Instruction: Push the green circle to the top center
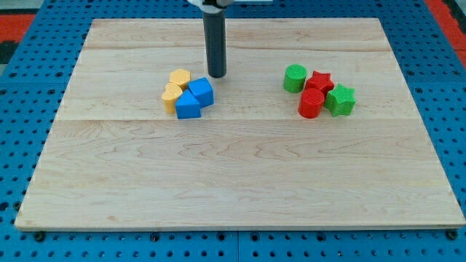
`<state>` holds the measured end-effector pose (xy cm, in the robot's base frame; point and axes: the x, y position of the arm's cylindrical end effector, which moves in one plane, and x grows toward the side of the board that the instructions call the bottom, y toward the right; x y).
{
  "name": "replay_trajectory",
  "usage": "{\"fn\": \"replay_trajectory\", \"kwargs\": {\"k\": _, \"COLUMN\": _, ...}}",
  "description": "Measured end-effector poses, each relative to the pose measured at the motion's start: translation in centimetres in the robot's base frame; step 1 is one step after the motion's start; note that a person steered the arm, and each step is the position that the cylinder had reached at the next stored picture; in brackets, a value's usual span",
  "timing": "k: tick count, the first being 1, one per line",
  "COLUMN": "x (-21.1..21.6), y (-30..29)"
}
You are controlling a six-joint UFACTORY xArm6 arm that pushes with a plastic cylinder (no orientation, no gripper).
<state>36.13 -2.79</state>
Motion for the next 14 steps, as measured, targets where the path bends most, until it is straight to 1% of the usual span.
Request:
{"fn": "replay_trajectory", "kwargs": {"k": 1, "x": 3.0, "y": 5.7}}
{"fn": "replay_trajectory", "kwargs": {"k": 2, "x": 2.4, "y": 13.8}}
{"fn": "replay_trajectory", "kwargs": {"k": 3, "x": -0.2, "y": 19.7}}
{"fn": "replay_trajectory", "kwargs": {"k": 4, "x": -4.5, "y": 18.7}}
{"fn": "replay_trajectory", "kwargs": {"k": 5, "x": -1.6, "y": 18.7}}
{"fn": "replay_trajectory", "kwargs": {"k": 6, "x": -0.8, "y": 18.4}}
{"fn": "replay_trajectory", "kwargs": {"k": 7, "x": -0.6, "y": 11.4}}
{"fn": "replay_trajectory", "kwargs": {"k": 8, "x": -1.7, "y": 5.9}}
{"fn": "replay_trajectory", "kwargs": {"k": 9, "x": -1.3, "y": 5.6}}
{"fn": "replay_trajectory", "kwargs": {"k": 10, "x": -1.7, "y": 2.3}}
{"fn": "replay_trajectory", "kwargs": {"k": 11, "x": -3.8, "y": 2.5}}
{"fn": "replay_trajectory", "kwargs": {"k": 13, "x": -9.5, "y": 2.5}}
{"fn": "replay_trajectory", "kwargs": {"k": 14, "x": -9.5, "y": -0.7}}
